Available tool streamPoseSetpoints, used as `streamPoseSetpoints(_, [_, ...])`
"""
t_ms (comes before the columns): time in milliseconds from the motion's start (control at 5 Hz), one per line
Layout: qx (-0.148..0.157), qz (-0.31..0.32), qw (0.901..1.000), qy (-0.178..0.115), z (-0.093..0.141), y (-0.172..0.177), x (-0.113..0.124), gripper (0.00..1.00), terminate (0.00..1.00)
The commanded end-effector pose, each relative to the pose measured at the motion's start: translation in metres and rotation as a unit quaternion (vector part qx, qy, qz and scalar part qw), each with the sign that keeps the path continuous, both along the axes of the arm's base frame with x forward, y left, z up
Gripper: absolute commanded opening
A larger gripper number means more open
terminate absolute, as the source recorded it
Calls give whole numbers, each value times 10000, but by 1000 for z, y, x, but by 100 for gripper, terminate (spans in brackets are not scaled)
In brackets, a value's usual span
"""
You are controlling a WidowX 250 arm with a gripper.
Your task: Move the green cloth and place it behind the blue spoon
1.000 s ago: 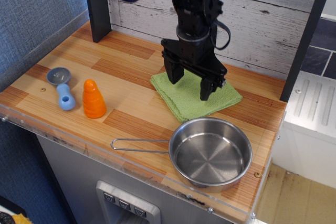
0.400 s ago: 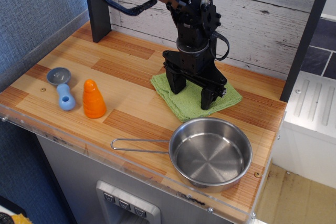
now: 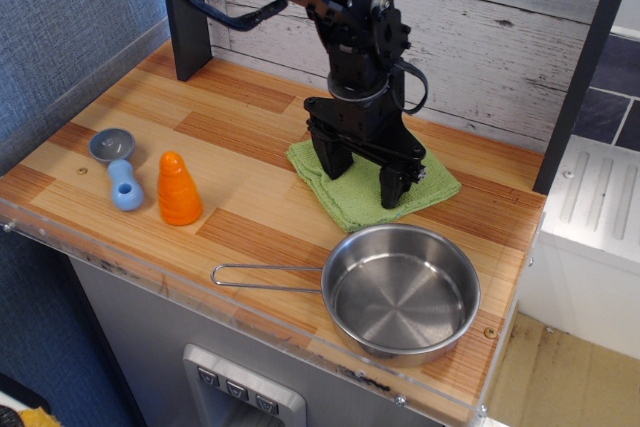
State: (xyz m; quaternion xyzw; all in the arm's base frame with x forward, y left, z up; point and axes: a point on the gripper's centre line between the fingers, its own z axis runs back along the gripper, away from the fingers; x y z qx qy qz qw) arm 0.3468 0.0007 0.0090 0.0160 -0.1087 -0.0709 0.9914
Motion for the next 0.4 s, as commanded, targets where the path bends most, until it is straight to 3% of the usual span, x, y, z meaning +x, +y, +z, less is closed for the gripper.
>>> streamPoseSetpoints(0, [84, 219, 9997, -14, 9, 43, 3, 100, 0])
streamPoseSetpoints(200, [89, 358, 9993, 15, 6, 69, 3, 100, 0])
